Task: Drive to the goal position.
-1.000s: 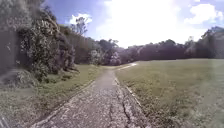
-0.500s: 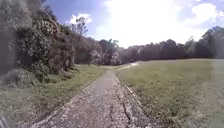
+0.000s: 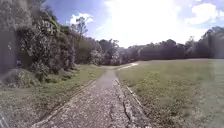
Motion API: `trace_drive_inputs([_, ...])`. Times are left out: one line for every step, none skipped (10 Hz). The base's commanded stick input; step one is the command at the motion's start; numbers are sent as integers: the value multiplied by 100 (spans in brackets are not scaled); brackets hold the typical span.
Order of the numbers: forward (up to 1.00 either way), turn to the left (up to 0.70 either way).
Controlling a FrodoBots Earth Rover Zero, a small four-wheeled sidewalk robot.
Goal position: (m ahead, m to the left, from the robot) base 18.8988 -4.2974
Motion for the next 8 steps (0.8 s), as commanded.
trace_drive_inputs([0, 70])
trace_drive_inputs([0, 66])
trace_drive_inputs([0, 22])
trace_drive_inputs([0, 0])
trace_drive_inputs([0, 0])
trace_drive_inputs([0, 0])
trace_drive_inputs([0, 0])
trace_drive_inputs([0, 0])
